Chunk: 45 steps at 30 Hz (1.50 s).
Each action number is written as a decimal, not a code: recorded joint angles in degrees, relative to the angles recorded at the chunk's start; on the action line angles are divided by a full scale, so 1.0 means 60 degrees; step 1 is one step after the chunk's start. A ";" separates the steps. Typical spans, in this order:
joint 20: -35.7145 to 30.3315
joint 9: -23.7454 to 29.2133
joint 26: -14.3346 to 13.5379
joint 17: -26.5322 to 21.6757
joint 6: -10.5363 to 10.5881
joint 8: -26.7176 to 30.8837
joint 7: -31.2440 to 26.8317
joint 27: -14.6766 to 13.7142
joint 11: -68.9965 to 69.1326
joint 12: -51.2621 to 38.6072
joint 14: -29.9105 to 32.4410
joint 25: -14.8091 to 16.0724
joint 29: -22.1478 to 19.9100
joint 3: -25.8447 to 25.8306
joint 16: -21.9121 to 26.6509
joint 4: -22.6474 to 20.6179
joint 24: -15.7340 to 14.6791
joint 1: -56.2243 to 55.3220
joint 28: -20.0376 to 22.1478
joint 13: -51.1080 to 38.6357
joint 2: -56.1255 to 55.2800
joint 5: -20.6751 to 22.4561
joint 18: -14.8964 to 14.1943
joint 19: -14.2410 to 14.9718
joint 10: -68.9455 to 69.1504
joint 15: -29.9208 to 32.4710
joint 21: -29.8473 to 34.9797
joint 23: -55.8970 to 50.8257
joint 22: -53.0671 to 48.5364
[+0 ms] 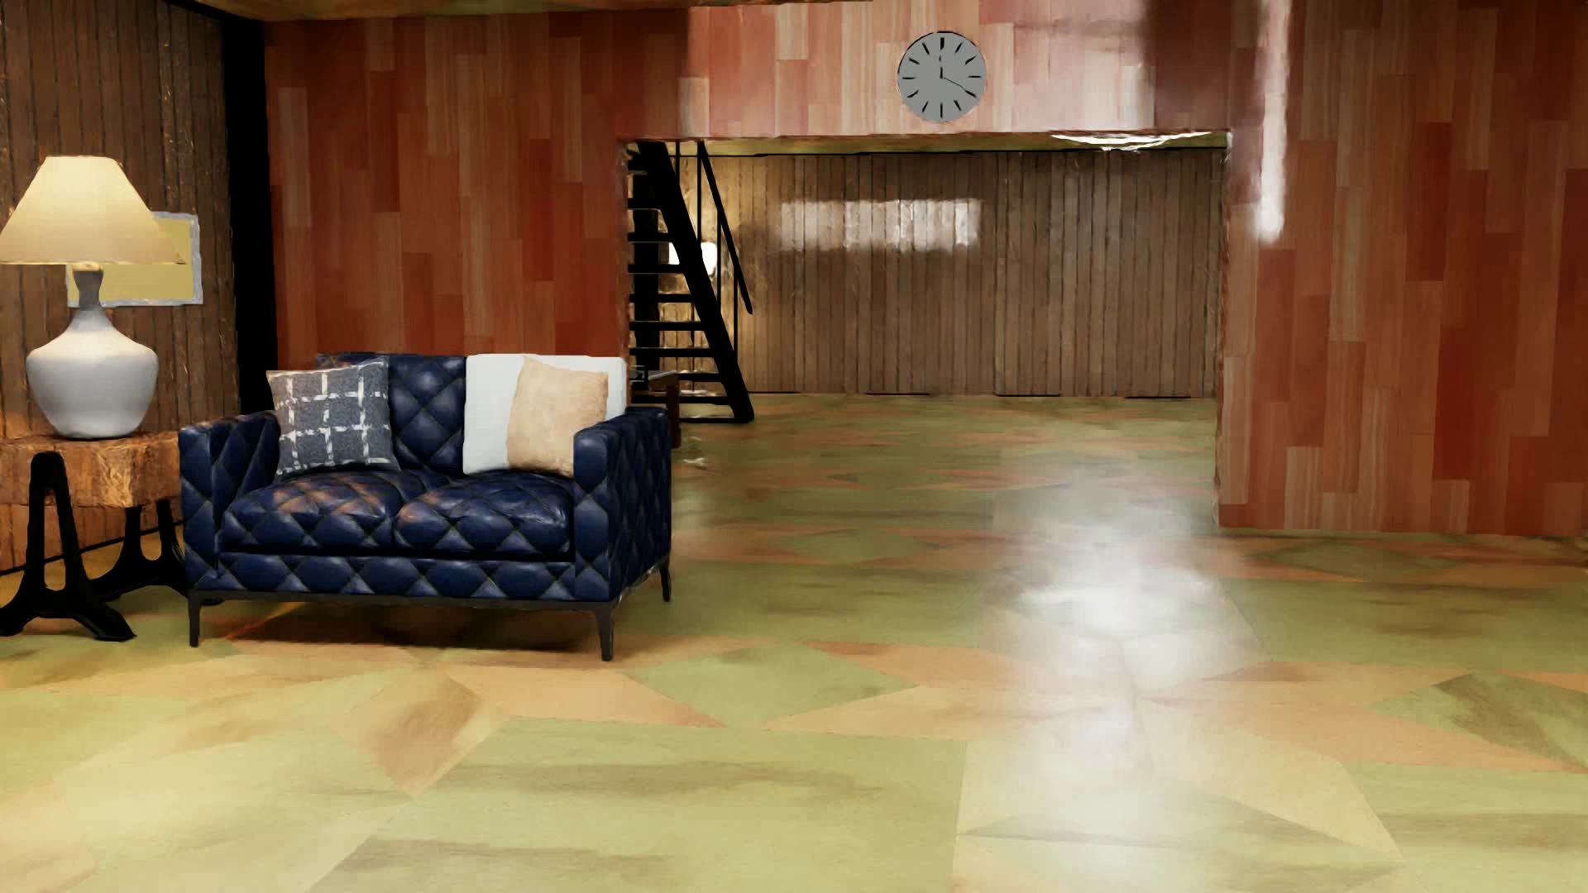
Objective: Go around the sofa
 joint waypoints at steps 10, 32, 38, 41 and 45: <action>-0.0131 0.0640 0.0000 0.0038 -0.0019 0.0000 0.0000 0.0000 0.5904 -0.0748 -0.1666 0.0000 0.0000 -0.1509 0.0247 -0.0015 0.0000 0.1721 0.0000 0.1185 -0.3914 -0.0363 0.0000 0.0000 -0.0186 -0.1446 -0.0640 0.0201 -0.0743; -0.0498 0.0665 0.0000 -0.0454 -0.0514 0.0000 0.0000 0.0000 0.2518 0.1430 -0.0758 0.0000 0.0000 0.1710 0.0487 0.0555 0.0000 -0.3572 0.0000 -0.0286 0.1985 0.0020 0.0000 0.0000 -0.0202 -0.3272 -0.1848 -0.1714 0.0344; -0.0734 0.0608 0.0000 0.0227 -0.1274 0.0000 0.0000 0.0000 0.7947 0.1488 0.3625 0.0000 0.0000 0.1841 0.0356 -0.0478 0.0000 -0.3475 0.0000 0.0570 0.1262 -0.0982 0.0000 0.0000 0.2314 0.2199 -0.2129 -0.0363 0.0825; -0.0796 0.0866 0.0000 0.0128 -0.0969 0.0000 0.0000 0.0000 1.1297 0.0841 0.1776 0.0000 0.0000 0.0415 0.0480 -0.0526 0.0000 -0.0834 0.0000 0.1086 -0.1361 -0.1125 0.0000 0.0000 0.1528 -0.1188 -0.1338 -0.0034 0.0216; -0.0616 0.0715 0.0000 -0.0140 -0.0200 0.0000 0.0000 0.0000 0.6381 -0.0525 -0.1131 0.0000 0.0000 -0.1480 0.0809 0.0091 0.0000 0.2403 0.0000 0.1870 -0.3419 -0.1167 0.0000 0.0000 -0.0153 -0.1119 -0.1501 0.0331 -0.0643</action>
